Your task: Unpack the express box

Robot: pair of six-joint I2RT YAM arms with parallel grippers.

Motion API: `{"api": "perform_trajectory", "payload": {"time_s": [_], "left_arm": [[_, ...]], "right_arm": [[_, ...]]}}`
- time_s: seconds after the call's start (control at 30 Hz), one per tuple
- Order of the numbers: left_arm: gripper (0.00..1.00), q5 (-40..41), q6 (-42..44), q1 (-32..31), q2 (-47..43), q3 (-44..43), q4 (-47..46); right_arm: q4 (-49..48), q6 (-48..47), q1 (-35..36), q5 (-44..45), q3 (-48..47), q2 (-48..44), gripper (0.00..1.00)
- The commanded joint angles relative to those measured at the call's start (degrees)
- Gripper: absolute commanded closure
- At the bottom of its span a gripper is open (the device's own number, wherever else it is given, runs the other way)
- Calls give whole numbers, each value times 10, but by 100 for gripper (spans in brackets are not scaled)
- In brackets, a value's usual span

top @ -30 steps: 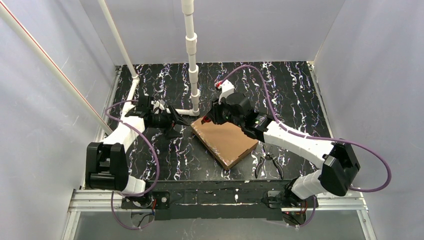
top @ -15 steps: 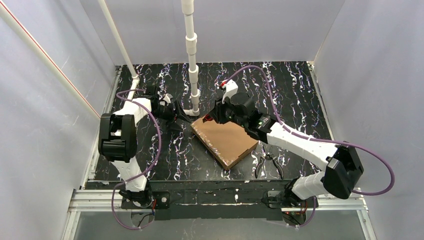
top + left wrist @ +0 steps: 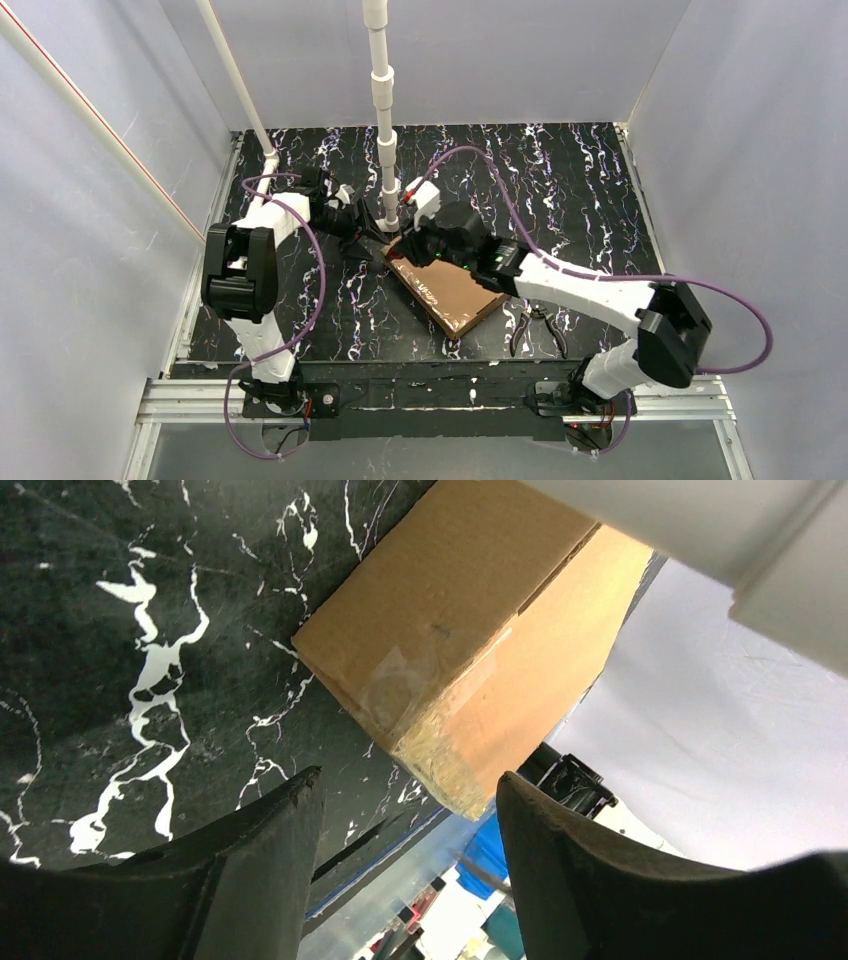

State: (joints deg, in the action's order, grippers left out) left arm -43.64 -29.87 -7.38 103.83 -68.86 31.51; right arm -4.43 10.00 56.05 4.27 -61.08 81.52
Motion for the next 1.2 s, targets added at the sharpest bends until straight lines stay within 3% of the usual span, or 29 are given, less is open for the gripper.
{"api": "perform_trajectory", "payload": {"time_s": [0.0,0.33,0.57,0.77,0.9,1.17], "left_arm": [[39,-8,-24,-7,17,-10,-15],[45,7,2,-12,51,-23,-15],[46,12,14,-12,58,-17,-18],[35,-13,9,-12,50,-30,-30],[32,-56,-35,-12,56,-14,-91],[43,-29,-5,-12,78,-28,-65]], "right_arm": [[-10,-60,45,91,-50,47,99],[-67,-71,64,170,-37,52,99],[-74,-73,64,168,-45,62,99],[-75,-79,66,137,-56,73,99],[-78,-82,67,134,-57,76,99],[-75,-82,67,145,-66,91,99]]}}
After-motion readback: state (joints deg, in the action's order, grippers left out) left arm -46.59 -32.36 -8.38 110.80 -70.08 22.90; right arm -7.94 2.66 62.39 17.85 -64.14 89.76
